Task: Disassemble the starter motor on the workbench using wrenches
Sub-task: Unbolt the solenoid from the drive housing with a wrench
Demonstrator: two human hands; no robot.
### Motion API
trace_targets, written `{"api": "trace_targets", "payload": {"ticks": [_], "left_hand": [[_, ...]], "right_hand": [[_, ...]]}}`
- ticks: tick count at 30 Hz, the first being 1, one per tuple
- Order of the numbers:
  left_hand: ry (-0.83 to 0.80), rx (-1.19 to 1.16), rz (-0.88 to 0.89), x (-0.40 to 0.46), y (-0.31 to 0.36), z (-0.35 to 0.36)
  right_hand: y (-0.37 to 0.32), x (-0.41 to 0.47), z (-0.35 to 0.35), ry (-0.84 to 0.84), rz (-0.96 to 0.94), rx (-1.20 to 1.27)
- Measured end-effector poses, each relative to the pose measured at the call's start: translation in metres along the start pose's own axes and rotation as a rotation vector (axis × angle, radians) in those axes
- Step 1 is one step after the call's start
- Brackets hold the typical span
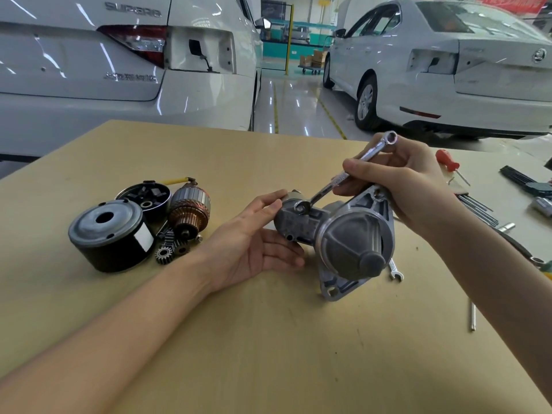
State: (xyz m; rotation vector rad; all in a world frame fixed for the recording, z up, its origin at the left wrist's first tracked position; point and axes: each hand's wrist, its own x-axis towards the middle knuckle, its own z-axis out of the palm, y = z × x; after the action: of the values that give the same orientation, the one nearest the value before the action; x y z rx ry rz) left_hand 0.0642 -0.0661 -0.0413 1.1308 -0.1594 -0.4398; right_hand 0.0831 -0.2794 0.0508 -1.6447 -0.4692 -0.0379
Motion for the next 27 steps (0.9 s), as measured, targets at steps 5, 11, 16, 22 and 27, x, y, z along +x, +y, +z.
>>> {"api": "trace_targets", "payload": {"ticks": [5, 11, 16, 22, 27], "left_hand": [[-0.004, -0.011, -0.006, 0.0, 0.0, -0.001], [-0.003, -0.014, -0.01, 0.001, 0.0, -0.001], [0.004, -0.027, -0.003, 0.0, 0.0, 0.002], [0.015, -0.074, 0.013, 0.0, -0.003, 0.002], [-0.009, -0.047, 0.007, -0.001, 0.0, 0.003]], "right_hand": [[-0.018, 0.02, 0.008, -0.085, -0.006, -0.101], [-0.023, 0.028, 0.006, -0.206, 0.018, -0.243], [-0.034, 0.051, 0.055, -0.505, -0.129, -0.606], [-0.037, 0.057, 0.105, -0.815, -0.249, -1.101], [-0.057, 0.043, 0.066, -0.469, -0.166, -0.131]]}}
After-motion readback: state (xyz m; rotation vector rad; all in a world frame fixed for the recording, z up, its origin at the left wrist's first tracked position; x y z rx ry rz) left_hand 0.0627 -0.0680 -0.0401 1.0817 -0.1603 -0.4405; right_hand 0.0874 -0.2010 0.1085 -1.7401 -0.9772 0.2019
